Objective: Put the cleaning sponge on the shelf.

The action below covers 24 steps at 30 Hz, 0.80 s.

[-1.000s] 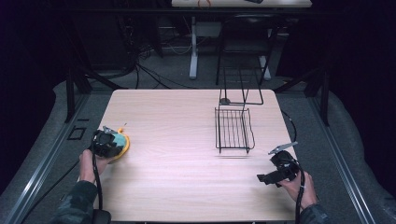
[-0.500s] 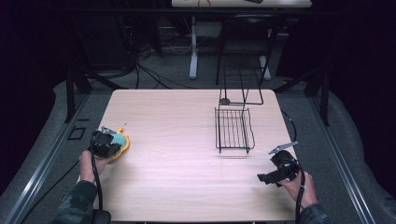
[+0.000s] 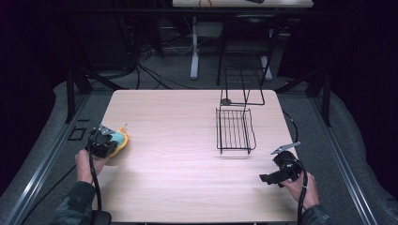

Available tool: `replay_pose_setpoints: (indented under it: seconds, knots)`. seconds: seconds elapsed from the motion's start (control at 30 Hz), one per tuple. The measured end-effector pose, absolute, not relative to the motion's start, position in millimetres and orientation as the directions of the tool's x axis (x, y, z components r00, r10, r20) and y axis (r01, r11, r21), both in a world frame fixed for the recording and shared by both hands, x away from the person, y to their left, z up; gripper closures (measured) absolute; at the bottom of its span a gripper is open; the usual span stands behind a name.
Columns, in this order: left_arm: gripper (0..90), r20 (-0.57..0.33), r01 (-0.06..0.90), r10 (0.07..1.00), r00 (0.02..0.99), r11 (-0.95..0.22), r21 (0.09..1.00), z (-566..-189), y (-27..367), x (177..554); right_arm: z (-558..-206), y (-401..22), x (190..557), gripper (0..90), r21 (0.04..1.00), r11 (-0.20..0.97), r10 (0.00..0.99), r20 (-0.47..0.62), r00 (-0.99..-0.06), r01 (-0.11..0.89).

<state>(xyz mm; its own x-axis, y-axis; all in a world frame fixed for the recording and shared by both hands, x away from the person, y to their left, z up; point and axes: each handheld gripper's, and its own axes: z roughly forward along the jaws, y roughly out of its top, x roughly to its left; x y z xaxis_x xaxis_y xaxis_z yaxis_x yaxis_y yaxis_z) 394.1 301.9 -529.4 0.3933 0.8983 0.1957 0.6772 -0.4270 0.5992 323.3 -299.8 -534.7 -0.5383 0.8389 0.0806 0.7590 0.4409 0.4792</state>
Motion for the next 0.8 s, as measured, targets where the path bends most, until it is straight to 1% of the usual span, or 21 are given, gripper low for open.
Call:
replay_pose_setpoints:
  seconds: [0.1, 0.2, 0.3, 0.8]
  knots:
    - [88.4, 0.224, 0.666, 0.894, 0.389, -0.441, 0.602, -524, 301, 391, -535, -300, 324, 4.8, 0.476, 0.445, 0.838, 0.079, -0.541, 0.759]
    - [88.4, 0.227, 0.657, 0.892, 0.391, -0.443, 0.610, -520, 300, 389, -536, -300, 324, 4.8, 0.481, 0.445, 0.838, 0.076, -0.541, 0.756]
    - [88.3, 0.253, 0.637, 0.885, 0.392, -0.459, 0.620, -513, 296, 386, -535, -300, 324, 4.7, 0.482, 0.443, 0.838, 0.076, -0.540, 0.756]
    - [88.3, 0.254, 0.579, 0.877, 0.408, -0.463, 0.671, -485, 283, 373, -534, -299, 324, 3.6, 0.490, 0.446, 0.839, 0.062, -0.541, 0.749]
